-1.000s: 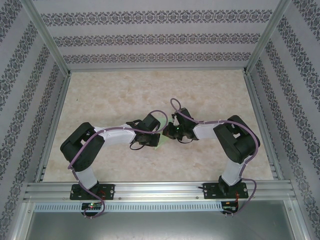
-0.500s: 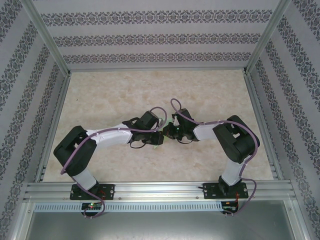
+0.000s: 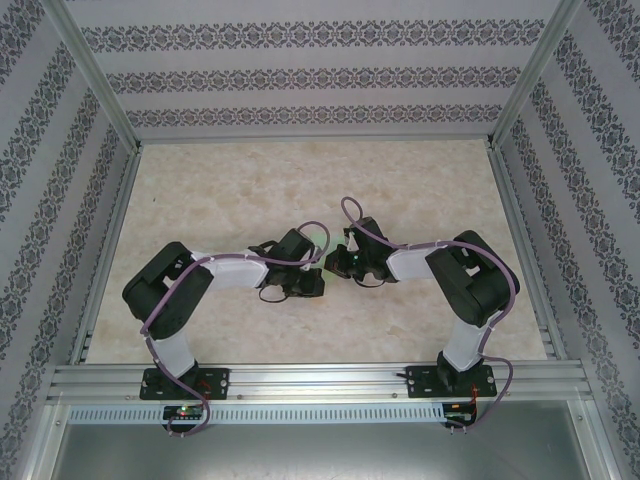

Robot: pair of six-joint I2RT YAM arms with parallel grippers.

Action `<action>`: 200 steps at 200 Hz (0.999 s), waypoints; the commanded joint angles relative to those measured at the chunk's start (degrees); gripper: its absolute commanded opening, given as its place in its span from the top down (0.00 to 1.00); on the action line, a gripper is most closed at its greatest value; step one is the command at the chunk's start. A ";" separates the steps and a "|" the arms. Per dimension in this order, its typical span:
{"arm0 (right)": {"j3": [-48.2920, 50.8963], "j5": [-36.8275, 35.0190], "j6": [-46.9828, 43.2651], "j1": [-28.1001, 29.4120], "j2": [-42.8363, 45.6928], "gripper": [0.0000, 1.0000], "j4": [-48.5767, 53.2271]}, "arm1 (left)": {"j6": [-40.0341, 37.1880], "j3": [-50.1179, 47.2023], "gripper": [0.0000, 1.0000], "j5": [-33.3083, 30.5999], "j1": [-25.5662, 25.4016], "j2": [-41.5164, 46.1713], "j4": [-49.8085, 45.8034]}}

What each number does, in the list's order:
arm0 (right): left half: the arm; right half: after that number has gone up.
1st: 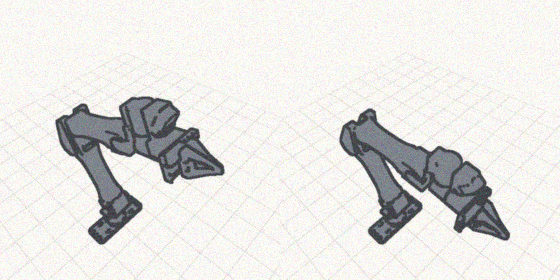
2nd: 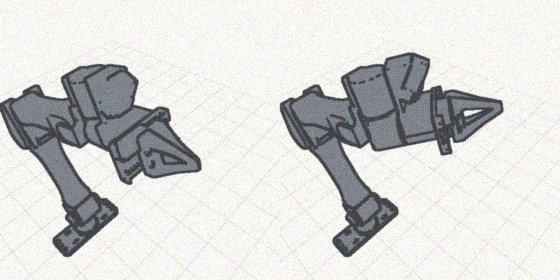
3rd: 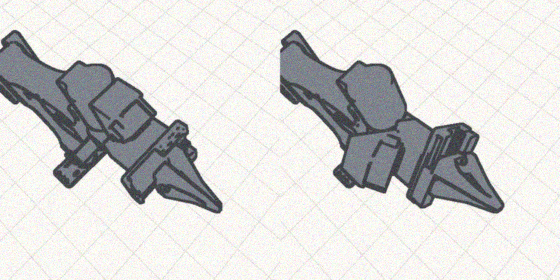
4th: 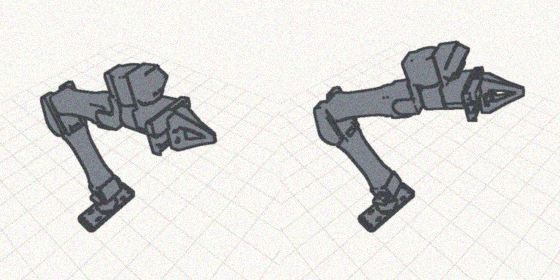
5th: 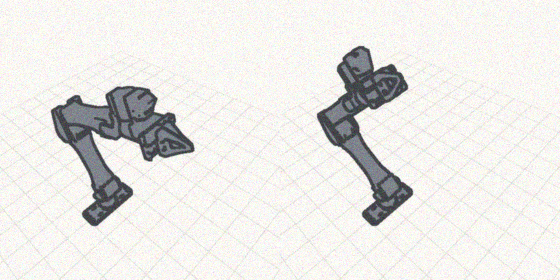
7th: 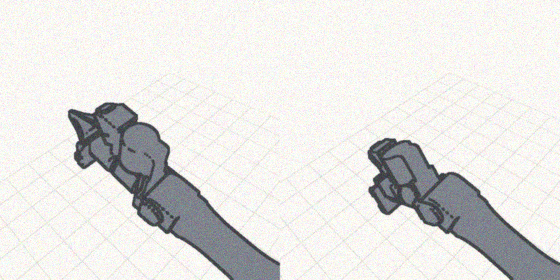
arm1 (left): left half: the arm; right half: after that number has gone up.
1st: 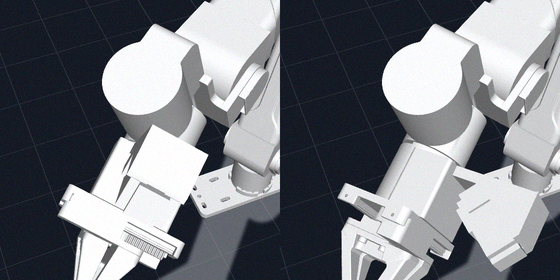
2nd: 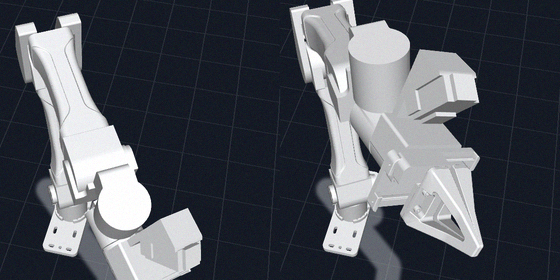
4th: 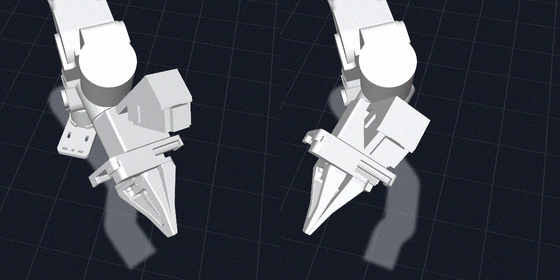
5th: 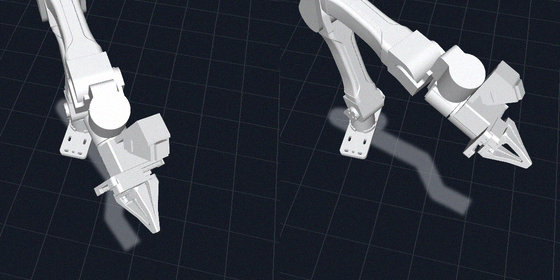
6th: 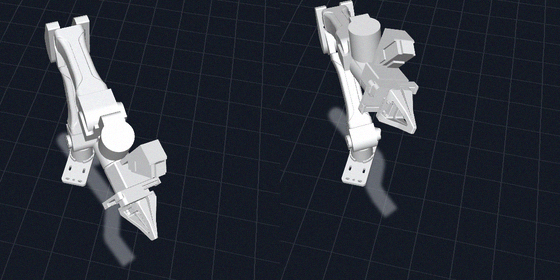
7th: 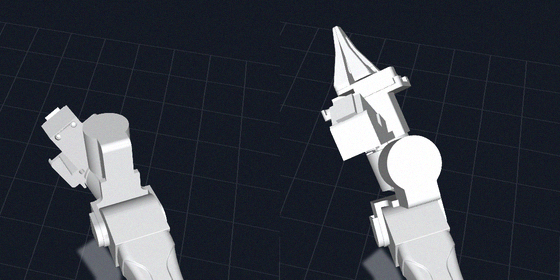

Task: Fold a paper plane with a square sheet of paper (pick it up from the middle)
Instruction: Third fold the triangle at the center of the table.

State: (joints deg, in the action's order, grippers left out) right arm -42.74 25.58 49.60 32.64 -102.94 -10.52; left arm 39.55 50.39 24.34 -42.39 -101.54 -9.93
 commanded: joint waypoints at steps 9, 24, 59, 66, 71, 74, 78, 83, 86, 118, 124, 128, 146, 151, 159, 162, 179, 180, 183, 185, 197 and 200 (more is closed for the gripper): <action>0.91 -3.39 -0.80 0.67 -2.71 0.94 4.16 | 0.87 -3.48 0.90 0.15 2.14 -1.64 1.28; 0.76 -3.64 -1.00 0.60 -2.71 0.94 4.70 | 0.70 -4.67 0.90 0.34 2.13 -0.89 1.00; 0.17 -3.90 -1.52 0.44 -2.99 0.94 5.41 | 0.71 -7.41 0.90 0.25 2.40 1.80 -0.79; 0.03 -3.99 -1.60 0.50 -3.05 0.94 5.66 | 0.86 -7.79 0.90 0.46 2.47 2.31 -1.09; -0.06 -4.04 -1.63 0.38 -3.06 0.94 5.65 | 0.86 -8.10 0.90 0.61 2.48 2.62 -1.28; -0.06 -3.93 -1.63 0.40 -3.06 0.94 5.68 | 0.90 -8.32 0.90 0.62 2.55 2.85 -1.38; -0.06 -3.92 -1.73 0.36 -3.06 0.94 5.65 | 0.90 -8.54 0.90 0.64 2.53 3.14 -1.28; -0.06 -3.83 -1.73 0.29 -3.14 0.94 5.77 | 1.02 -8.88 0.89 0.73 2.65 3.46 -1.33; -0.14 -3.79 -1.75 0.31 -3.15 0.94 5.79 | 1.05 -9.10 0.89 0.86 2.73 3.63 -1.33; -0.32 -3.66 -2.10 0.23 -3.24 0.94 6.17 | 2.25 -11.48 0.90 4.17 4.75 4.67 0.72; -0.24 -3.70 -2.06 0.22 -3.24 0.94 6.05 | 2.63 -12.12 0.90 4.74 5.30 4.84 1.25; -0.24 -3.70 -2.01 0.18 -3.24 0.94 6.06 | 2.91 -12.58 0.89 5.05 5.50 5.00 1.61; -0.24 -3.66 -1.99 0.23 -3.32 0.94 5.95 | 3.93 -14.42 0.89 7.41 6.73 5.55 3.96; -0.23 -3.66 -2.01 0.23 -3.32 0.93 5.91 | 4.05 -14.71 0.89 7.87 7.09 5.71 4.05; -0.23 -3.67 -1.95 0.22 -3.41 0.94 5.79 | 4.06 -14.73 0.89 8.32 7.47 6.18 3.93; -0.28 -3.55 -1.90 0.23 -3.41 0.94 5.70 | 3.88 -14.58 0.89 8.56 7.59 6.43 3.77; -0.57 -3.32 -1.80 0.23 -3.66 0.93 5.60 | 3.44 -13.74 0.88 9.39 7.85 8.89 3.25; -0.58 -3.29 -1.80 0.18 -3.67 0.93 5.60 | 3.48 -13.70 0.88 9.36 7.85 9.07 3.25; -0.59 -3.37 -1.74 0.18 -3.60 0.93 5.56 | 3.50 -13.53 0.88 9.41 7.91 9.71 3.28; -0.59 -3.35 -1.71 0.22 -3.59 0.93 5.53 | 3.45 -13.47 0.88 9.43 7.91 10.14 3.39; -0.67 -3.45 -1.53 0.31 -3.43 0.93 5.35 | 3.33 -12.19 0.87 9.56 7.87 12.20 3.46; -0.68 -3.38 -1.42 0.26 -3.42 0.93 5.34 | 3.20 -11.80 0.87 9.58 7.92 12.61 3.43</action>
State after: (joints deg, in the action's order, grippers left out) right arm -43.88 25.65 49.39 32.64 -103.57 -9.47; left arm 42.59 37.43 33.36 -35.24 -93.23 -3.75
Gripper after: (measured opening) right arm 0.068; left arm 0.123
